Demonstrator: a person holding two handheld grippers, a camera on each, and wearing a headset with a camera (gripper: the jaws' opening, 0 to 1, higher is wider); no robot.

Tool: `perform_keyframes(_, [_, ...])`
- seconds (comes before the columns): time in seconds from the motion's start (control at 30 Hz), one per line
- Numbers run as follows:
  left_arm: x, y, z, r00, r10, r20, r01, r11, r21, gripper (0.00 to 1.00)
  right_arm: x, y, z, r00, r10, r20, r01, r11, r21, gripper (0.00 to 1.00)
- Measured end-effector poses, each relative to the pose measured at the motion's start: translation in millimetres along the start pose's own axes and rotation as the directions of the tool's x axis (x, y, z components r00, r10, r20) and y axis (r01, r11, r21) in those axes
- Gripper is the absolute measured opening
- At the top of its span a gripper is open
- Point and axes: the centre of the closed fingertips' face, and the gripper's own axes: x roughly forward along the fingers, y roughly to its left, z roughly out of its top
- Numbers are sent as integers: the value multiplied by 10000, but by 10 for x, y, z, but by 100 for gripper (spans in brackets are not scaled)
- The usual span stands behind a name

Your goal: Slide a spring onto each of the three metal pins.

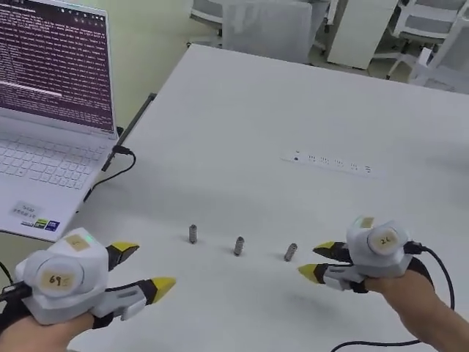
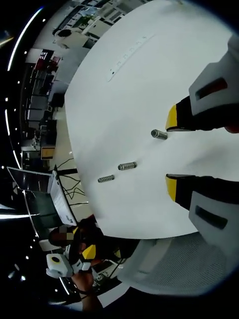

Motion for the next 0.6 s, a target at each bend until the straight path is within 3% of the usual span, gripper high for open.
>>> perform_keyframes(0.2, [-7, 20, 41, 10000, 16, 97, -17, 10000, 75, 48, -158, 89, 26, 9990, -184, 408, 171, 9994, 315, 36])
perform_keyframes(0.6, [-58, 81, 203, 9995, 158, 274, -165, 9996, 250, 48, -512, 233, -87, 9916, -725, 1071, 600, 9915, 1158, 40])
